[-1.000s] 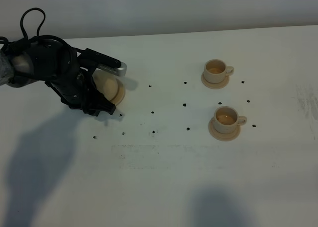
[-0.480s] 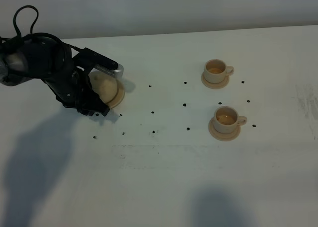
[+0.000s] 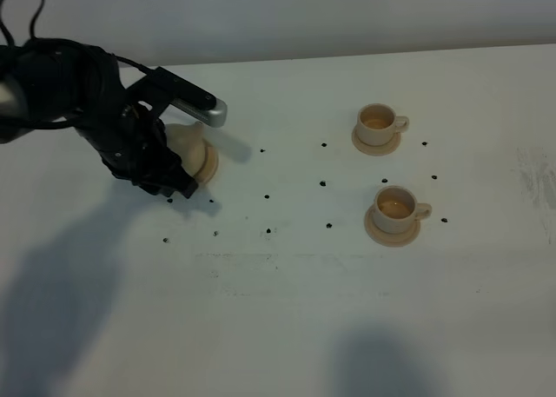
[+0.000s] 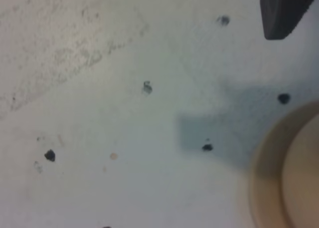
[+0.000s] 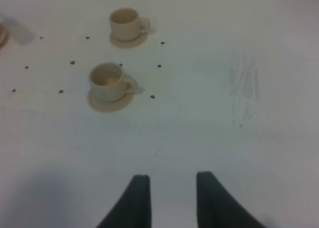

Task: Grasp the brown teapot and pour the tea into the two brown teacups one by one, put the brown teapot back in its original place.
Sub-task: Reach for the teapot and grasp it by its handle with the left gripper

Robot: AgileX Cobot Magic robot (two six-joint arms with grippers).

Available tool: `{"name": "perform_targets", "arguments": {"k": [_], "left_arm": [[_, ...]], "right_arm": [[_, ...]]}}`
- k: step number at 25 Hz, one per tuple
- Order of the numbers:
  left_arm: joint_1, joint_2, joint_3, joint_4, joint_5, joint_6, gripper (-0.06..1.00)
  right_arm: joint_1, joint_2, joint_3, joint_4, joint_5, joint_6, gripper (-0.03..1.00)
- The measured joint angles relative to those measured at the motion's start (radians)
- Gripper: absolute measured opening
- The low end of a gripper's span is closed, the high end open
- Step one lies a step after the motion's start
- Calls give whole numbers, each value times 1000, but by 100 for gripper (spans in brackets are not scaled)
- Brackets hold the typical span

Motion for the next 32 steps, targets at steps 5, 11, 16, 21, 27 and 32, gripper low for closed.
{"name": "perform_targets", "arguments": {"k": [5,11,16,21,27,32], "left_arm": [[45,-43,0,1,44,18,38],[120,-49,0,3,64,67,38],[145,-49,1,-13,49,172,38],[160,-24,1,-30,15,236,39],[160,1,1,-32,-34,261,40],[160,1,1,-36,-83,292,40]], "right_arm": [[0,0,0,0,0,0,22],[0,0,0,0,0,0,22],[0,0,0,0,0,0,22],[0,0,0,0,0,0,22],[0,0,0,0,0,0,22],[0,0,0,0,0,0,22]]}}
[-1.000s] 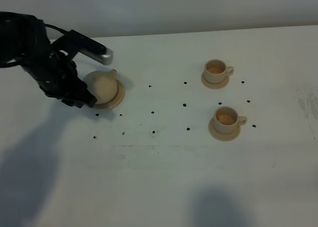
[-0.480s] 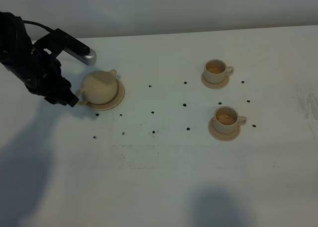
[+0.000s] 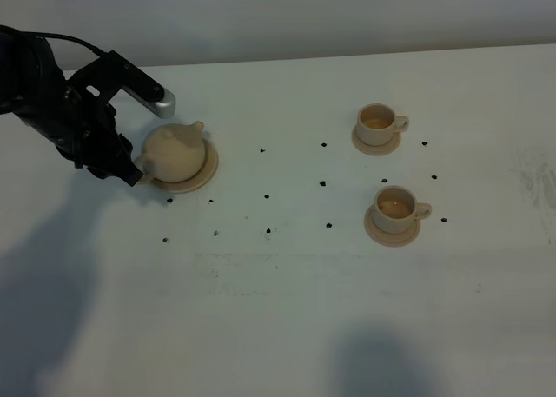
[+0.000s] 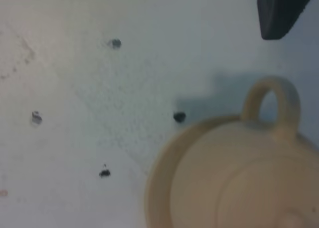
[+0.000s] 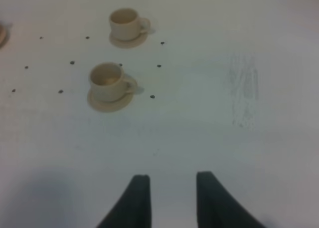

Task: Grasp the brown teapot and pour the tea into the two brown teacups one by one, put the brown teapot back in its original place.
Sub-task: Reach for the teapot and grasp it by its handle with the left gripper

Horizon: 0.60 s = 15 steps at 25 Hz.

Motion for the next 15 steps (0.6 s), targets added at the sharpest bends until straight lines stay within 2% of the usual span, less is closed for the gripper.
{"name": "perform_targets", "arguments": {"k": [15], "left_arm": [[9,81,-30,-56,-25,58,40]], "right_arm": [[0,0,0,0,0,0,22]]}}
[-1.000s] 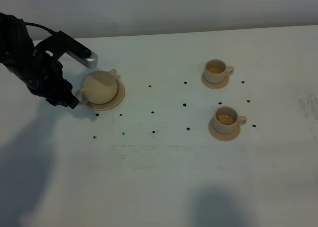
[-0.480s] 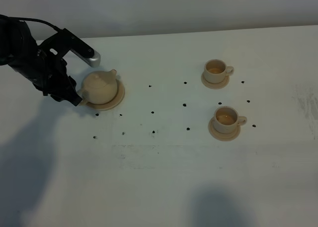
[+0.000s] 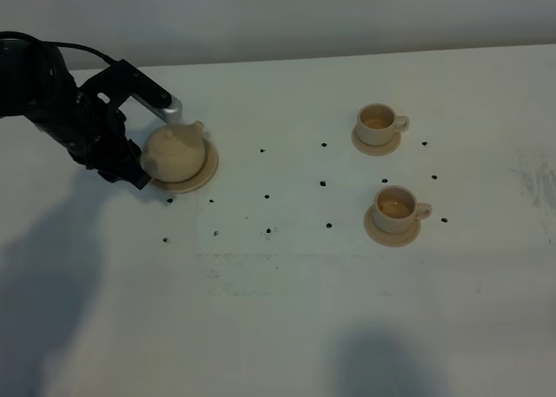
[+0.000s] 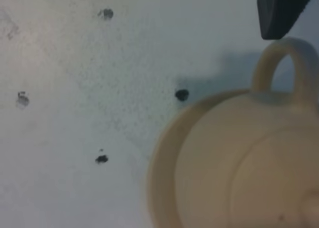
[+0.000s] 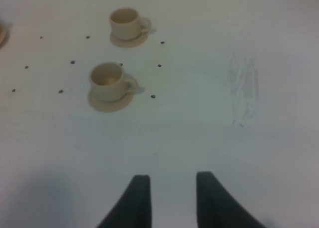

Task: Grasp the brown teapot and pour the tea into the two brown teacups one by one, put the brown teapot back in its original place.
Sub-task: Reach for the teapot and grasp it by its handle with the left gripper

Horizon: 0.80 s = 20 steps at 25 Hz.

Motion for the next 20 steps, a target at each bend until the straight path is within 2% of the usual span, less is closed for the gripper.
{"name": "perform_targets", "arguments": {"k": [20], "left_arm": [[0,10,-12,-56,-41,133,40]], "right_arm": [[0,0,0,0,0,0,22]]}}
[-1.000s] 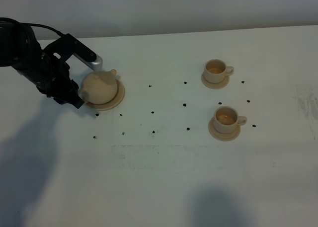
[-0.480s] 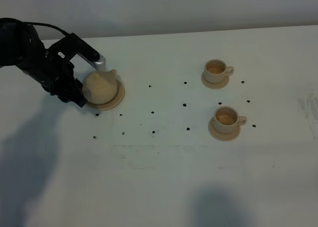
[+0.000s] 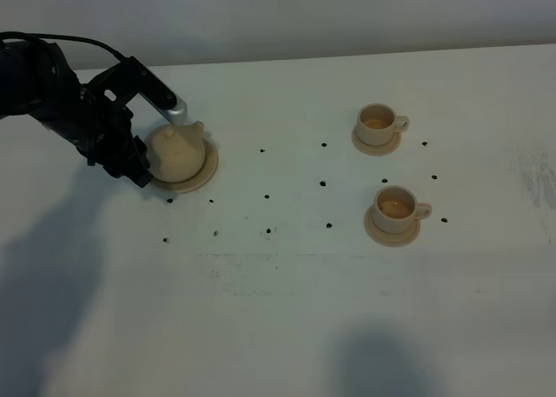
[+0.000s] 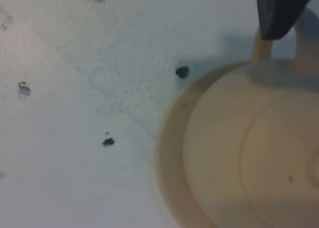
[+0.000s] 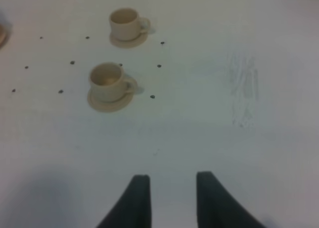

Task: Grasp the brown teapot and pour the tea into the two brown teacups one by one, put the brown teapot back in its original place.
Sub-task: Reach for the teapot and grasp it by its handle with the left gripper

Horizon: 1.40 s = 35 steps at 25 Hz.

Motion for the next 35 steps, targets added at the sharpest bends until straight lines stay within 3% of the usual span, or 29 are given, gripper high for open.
{"name": "perform_targets", "arguments": {"k": [10,35], "left_arm": [[0,0,0,-33,32,9,40],[5,39,0,-18,6,-28,40]], "right_arm": [[0,0,0,0,0,0,22],[0,0,0,0,0,0,22]]}}
